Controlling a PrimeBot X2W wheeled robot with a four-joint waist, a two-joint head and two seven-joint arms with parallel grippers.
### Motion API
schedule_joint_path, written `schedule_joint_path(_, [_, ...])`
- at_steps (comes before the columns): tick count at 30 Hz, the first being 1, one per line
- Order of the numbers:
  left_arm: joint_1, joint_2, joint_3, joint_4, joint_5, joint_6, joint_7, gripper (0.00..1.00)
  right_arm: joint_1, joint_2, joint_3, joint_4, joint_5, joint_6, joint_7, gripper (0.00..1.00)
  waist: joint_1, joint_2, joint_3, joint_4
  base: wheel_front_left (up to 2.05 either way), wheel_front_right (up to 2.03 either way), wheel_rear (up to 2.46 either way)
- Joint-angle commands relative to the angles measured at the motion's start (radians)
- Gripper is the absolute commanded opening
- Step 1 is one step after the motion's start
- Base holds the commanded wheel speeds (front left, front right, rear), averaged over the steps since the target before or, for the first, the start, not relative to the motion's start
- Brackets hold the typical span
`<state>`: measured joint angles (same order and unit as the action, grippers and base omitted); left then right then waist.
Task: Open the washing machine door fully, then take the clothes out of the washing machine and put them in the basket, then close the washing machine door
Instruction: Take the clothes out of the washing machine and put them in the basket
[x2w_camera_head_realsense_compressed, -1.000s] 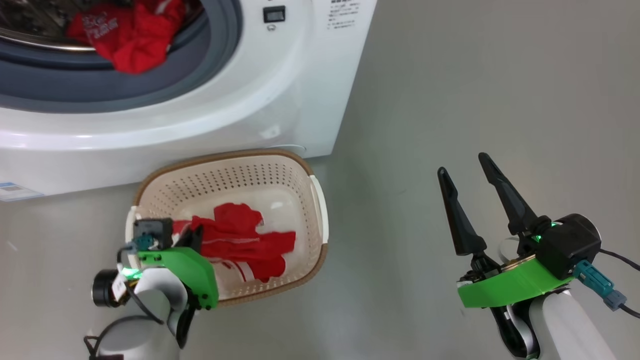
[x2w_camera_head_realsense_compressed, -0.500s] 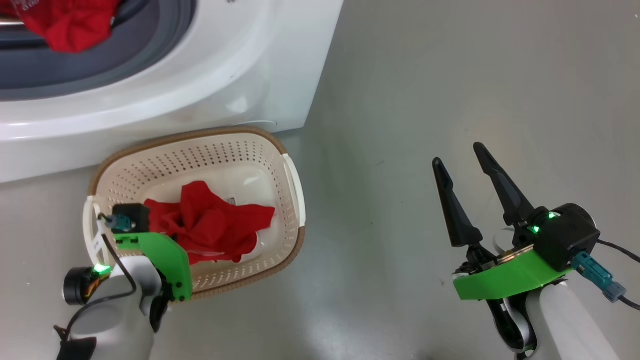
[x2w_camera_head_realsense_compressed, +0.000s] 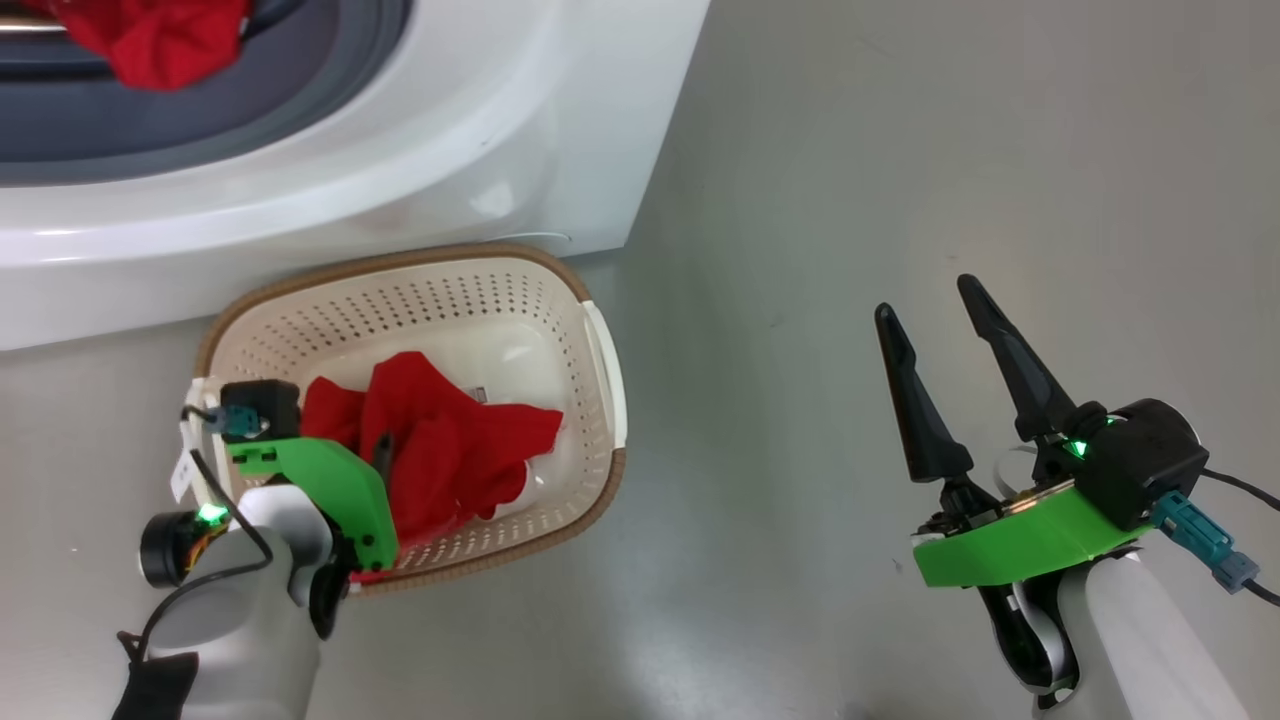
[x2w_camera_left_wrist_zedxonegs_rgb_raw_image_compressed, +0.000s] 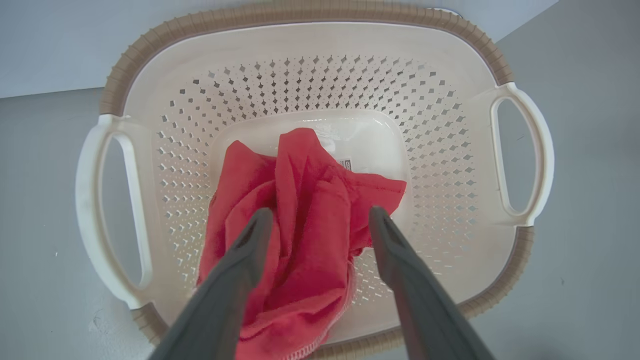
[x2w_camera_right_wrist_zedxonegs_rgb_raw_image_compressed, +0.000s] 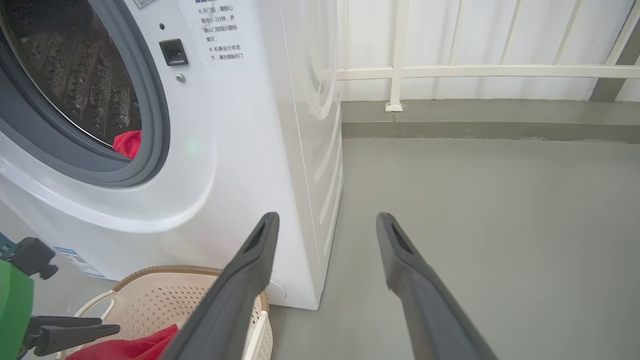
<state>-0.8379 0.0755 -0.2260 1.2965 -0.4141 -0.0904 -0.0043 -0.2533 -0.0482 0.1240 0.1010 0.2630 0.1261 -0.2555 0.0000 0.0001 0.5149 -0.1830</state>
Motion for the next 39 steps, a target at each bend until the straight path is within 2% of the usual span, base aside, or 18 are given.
schedule_joint_path(1, [0.001,0.026,0.023,-0.009,-0.012,-0.01,-0.019,1.0,-0.003,-0.002,0.016,-0.019,0.011,0.005,-0.006,1.0,0.0,-0.0001,-0.016,0.016,0.0,0.0,0.0])
schedule_joint_path(12, [0.043,0.009,0.012,-0.063,-0.032,-0.032,-0.212,1.0,0.017,-0.002,-0.004,0.002,-0.008,0.005,-0.006,1.0,0.0,-0.0001,-0.103,0.073,0.0,0.0,0.0])
schedule_joint_path(20, [0.104,0.006,0.014,-0.176,-0.024,-0.028,-0.256,1.0,0.038,-0.002,-0.021,0.018,-0.028,0.005,-0.006,1.0,0.0,-0.0001,-0.175,0.106,0.0,0.0,0.0])
schedule_joint_path(23, [0.155,0.007,0.043,-0.31,-0.02,-0.018,-0.257,1.0,0.047,-0.002,-0.03,0.026,-0.038,0.005,-0.006,1.0,0.0,-0.0001,-0.202,0.118,0.0,0.0,0.0])
schedule_joint_path(25, [0.2,0.009,0.057,-0.402,-0.002,0.0,-0.257,1.0,0.05,-0.002,-0.035,0.031,-0.043,0.005,-0.006,1.0,0.0,-0.0001,-0.219,0.125,0.0,0.0,0.0])
schedule_joint_path(26, [0.249,0.008,0.074,-0.493,0.013,0.018,-0.257,1.0,0.055,-0.002,-0.04,0.034,-0.048,0.005,-0.006,1.0,0.0,-0.0001,-0.236,0.132,0.0,0.0,0.0])
schedule_joint_path(27, [0.249,0.008,0.074,-0.493,0.013,0.018,-0.257,1.0,0.055,-0.002,-0.04,0.034,-0.048,0.005,-0.006,1.0,0.0,-0.0001,-0.236,0.132,0.0,0.0,0.0])
schedule_joint_path(32, [0.363,0.004,0.106,-0.689,0.056,0.049,-0.257,1.0,0.07,-0.002,-0.046,0.042,-0.055,0.005,-0.006,1.0,0.0,-0.0001,-0.282,0.147,0.0,0.0,0.0])
schedule_joint_path(39, [0.491,0.006,0.135,-0.878,0.101,0.076,-0.257,1.0,0.105,-0.002,-0.057,0.04,-0.11,0.005,-0.006,1.0,0.0,-0.0001,-0.354,0.16,0.0,0.0,0.0])
